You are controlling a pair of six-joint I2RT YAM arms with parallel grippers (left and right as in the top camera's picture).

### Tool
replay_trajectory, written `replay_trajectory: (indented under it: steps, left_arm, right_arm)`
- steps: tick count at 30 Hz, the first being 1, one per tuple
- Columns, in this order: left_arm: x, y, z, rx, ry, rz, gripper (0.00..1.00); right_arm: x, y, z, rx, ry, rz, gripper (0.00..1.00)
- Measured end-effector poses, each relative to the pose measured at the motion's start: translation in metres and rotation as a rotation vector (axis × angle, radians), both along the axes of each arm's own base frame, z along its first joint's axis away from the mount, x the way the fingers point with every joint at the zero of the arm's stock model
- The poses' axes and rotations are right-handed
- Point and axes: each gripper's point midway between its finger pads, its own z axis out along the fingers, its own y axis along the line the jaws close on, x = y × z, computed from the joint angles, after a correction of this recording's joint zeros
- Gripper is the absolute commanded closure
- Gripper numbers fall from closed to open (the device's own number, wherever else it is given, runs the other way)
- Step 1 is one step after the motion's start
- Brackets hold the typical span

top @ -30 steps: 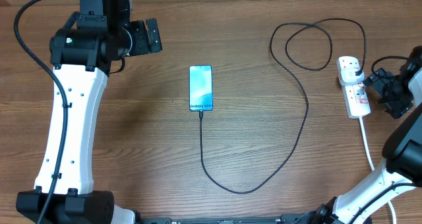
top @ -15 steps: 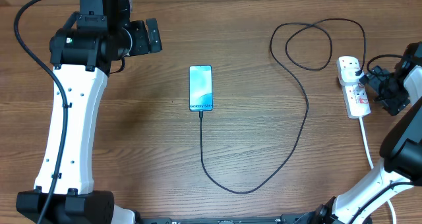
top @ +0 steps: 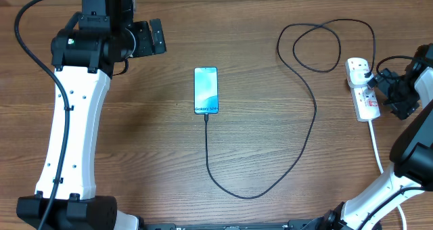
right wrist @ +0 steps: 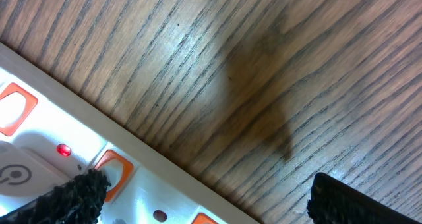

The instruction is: Plug charger to phone and switch on socket

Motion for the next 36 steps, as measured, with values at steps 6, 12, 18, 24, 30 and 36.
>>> replay_trajectory:
  steps: [6, 12, 18, 24, 30, 36]
  left_arm:
    - [0.0, 0.0, 0.0, 0.0, 0.0, 0.0, 0.0]
    - [0.0, 0.0, 0.0, 0.0, 0.0, 0.0, 0.0]
    - [0.0, 0.0, 0.0, 0.0, 0.001, 0.0, 0.0]
    - [0.0, 0.001, 0.0, 0.003, 0.001, 0.002, 0.0]
    - [0.0, 0.001, -0.001, 0.005, 0.003, 0.004, 0.0]
    - [0.0, 0.001, -0.001, 0.006, 0.003, 0.004, 0.0]
  right_arm:
    - [-0.006, 0.006, 0.0, 0.035, 0.021, -0.016, 0.0]
    - [-0.027, 0.003, 0.047, 0.053, -0.013, -0.087, 0.0]
    - [-0.087, 0.032, 0.161, 0.015, -0.1, -0.144, 0.0]
    - [-0.103, 0.109, 0.19, -0.02, -0.218, 0.031, 0.0]
    - [-0.164, 0.183, 0.206, -0.072, -0.459, 0.241, 0.0]
    - [-0.187, 0.189, 0.208, -0.081, -0.488, 0.246, 0.0]
